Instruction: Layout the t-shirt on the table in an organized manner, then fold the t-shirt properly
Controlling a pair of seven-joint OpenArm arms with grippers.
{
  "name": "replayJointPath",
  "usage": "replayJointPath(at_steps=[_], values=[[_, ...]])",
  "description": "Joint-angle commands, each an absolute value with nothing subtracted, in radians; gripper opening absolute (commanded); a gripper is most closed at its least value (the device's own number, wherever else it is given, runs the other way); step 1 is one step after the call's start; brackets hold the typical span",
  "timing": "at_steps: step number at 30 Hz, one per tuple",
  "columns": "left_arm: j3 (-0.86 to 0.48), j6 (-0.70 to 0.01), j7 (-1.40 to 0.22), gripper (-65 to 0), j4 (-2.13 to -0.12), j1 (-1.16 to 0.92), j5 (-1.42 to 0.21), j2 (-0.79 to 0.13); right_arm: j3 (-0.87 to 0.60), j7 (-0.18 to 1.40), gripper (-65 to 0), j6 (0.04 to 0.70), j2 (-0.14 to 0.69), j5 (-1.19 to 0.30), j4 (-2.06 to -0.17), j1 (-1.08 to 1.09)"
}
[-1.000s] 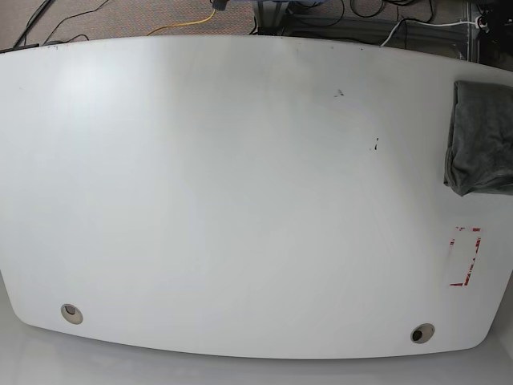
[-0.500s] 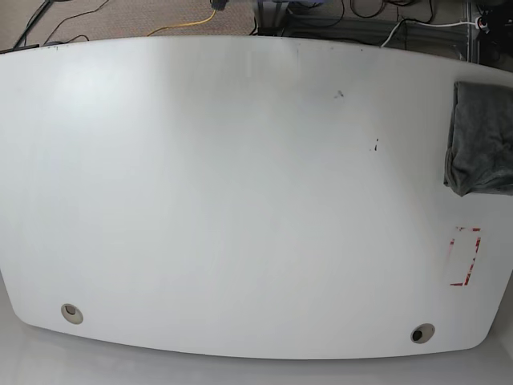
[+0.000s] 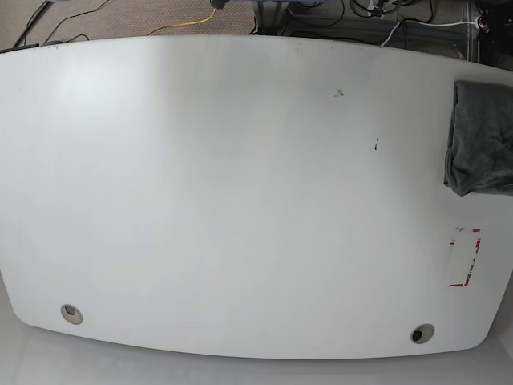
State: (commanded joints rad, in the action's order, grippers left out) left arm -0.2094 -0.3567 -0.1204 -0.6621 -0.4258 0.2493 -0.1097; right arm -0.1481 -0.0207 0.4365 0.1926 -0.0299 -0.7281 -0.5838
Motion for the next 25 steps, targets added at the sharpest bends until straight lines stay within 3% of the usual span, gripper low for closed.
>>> replayJointPath(at_steps=[5, 9, 12, 15, 25], values=[[-0.208, -0.354, -0.077, -53.6, -0.524, -0.349, 0.249, -0.110, -0.148, -0.059, -56.6, 0.437, 0.205, -0.030, -0.615, -0.499], [-0.206, -0.297, -0.030, -53.2, -0.387, -0.266, 0.249, -0.111, -0.148, -0.061, -56.4, 0.437, 0.205, -0.030, -0.549, -0.432], [-0.206, -0.283, -0.016, -47.2, -0.315, -0.225, 0.249, -0.111, -0.148, -0.059, -56.3, 0.437, 0.205, -0.030, -0.481, -0.375], [-0.206, -0.282, -0.015, -43.8, -0.302, -0.197, 0.249, -0.110, -0.148, -0.059, -56.3, 0.437, 0.202, -0.030, -0.444, -0.344], [-0.206, -0.280, -0.015, -44.7, -0.298, -0.160, 0.249, -0.105, -0.148, -0.059, -56.3, 0.435, 0.177, -0.030, -0.387, -0.278]])
